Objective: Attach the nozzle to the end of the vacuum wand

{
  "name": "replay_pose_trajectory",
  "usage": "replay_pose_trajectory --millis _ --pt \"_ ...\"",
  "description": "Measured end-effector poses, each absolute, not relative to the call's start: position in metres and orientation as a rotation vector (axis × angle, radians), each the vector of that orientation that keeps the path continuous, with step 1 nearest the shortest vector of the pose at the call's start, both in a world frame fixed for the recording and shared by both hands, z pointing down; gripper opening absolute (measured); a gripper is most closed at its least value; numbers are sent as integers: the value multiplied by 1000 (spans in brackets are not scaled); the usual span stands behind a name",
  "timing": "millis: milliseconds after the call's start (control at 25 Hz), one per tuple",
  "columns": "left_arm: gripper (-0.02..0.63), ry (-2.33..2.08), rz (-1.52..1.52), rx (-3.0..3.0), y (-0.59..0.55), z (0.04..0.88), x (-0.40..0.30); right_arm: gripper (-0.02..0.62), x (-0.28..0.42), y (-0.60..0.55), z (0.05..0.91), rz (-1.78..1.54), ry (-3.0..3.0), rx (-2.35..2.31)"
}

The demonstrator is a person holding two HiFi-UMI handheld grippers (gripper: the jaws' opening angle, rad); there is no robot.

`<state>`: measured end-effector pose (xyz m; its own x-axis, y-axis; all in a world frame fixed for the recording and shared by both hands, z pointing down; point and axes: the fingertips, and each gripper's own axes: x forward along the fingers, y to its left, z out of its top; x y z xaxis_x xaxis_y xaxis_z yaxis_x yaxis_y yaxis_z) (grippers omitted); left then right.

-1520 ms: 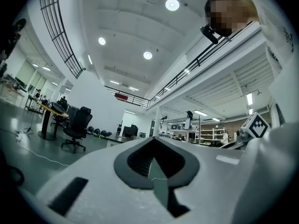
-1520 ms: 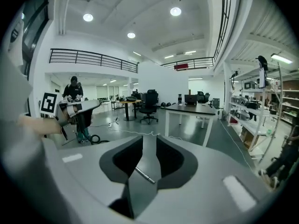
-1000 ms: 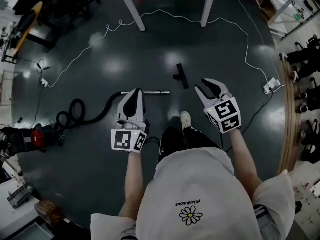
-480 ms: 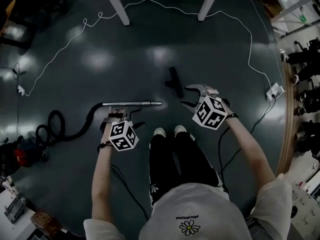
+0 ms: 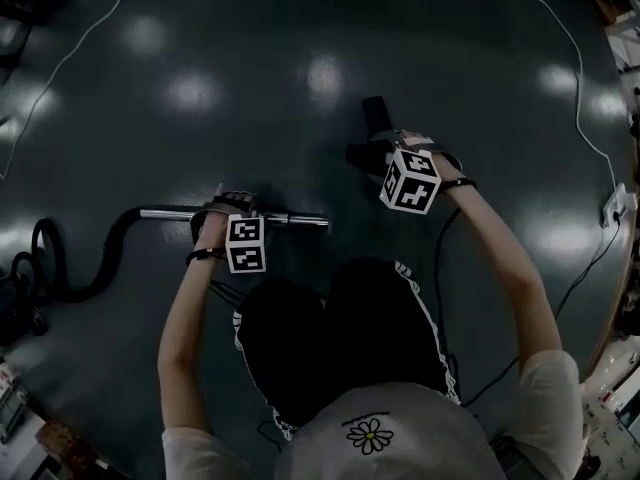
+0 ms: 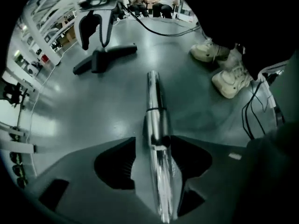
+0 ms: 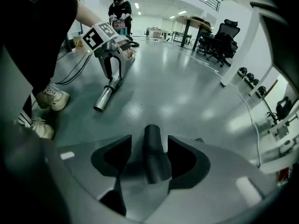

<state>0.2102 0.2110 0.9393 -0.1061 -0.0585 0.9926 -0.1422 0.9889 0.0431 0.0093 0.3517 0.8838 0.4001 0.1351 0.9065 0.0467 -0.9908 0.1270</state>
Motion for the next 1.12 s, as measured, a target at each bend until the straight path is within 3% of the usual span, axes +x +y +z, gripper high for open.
replay_pose_trajectory --millis 240,360,800,840,880,1120 --pt "169 -1724 -4 75 213 950 211 198 12 370 937 1797 97 2372" --pt "166 -1773 -12 -19 226 931 217 196 12 362 936 1739 114 2464" --pt "134 -2048 79 -345 303 812 198 196 46 306 819 1278 -38 2717" --pt "101 -2107 68 -389 307 804 192 196 46 308 818 1264 -25 2728" --pt "5 -2175 56 -443 312 794 185 196 47 308 815 1242 -16 2749" --pt "6 -1870 271 -191 303 834 196 196 50 314 817 1259 -5 2743"
